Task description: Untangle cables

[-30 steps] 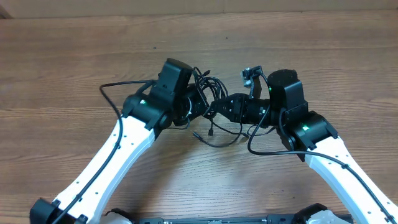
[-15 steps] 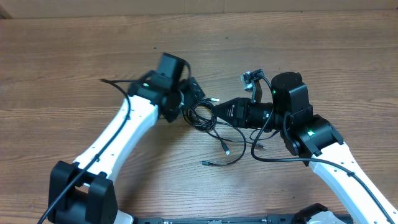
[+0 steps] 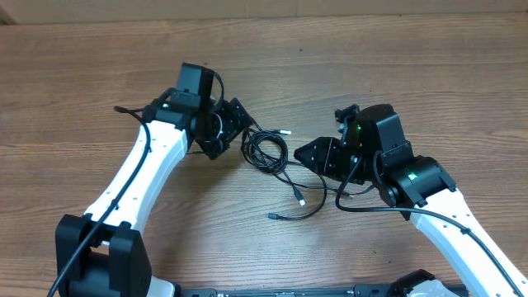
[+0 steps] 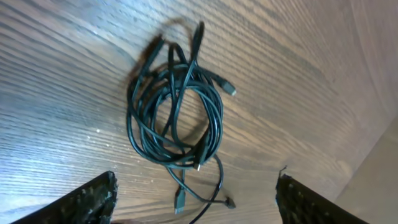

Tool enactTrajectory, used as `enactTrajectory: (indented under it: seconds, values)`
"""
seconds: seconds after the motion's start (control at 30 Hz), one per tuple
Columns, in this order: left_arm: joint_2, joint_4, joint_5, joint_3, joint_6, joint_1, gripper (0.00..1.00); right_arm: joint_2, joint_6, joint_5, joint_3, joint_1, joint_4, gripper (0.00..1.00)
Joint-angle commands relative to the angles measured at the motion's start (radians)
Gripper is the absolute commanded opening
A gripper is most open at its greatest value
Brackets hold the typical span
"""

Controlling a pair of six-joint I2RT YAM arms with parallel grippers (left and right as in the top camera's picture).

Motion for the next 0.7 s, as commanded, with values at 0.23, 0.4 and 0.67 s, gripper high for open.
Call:
enactTrajectory:
  seconds: [0.23, 0.4, 0.67]
  values:
    - [-0.002, -0.086, -0.240, -0.001, -0.183, -0.131, 0.83, -0.010, -0.002, 0.132, 0.021, 0.003, -0.064, 0.62]
    - [0.023, -0.085, -0.270, -0.015, -0.275, -0.158, 0.76, -0.010, -0.002, 0.132, 0.021, 0.003, -0.078, 0.66]
    - [0.111, -0.088, -0.239, -0.050, -0.419, -0.157, 0.67, -0.010, -0.002, 0.166, 0.021, 0.003, -0.119, 0.70]
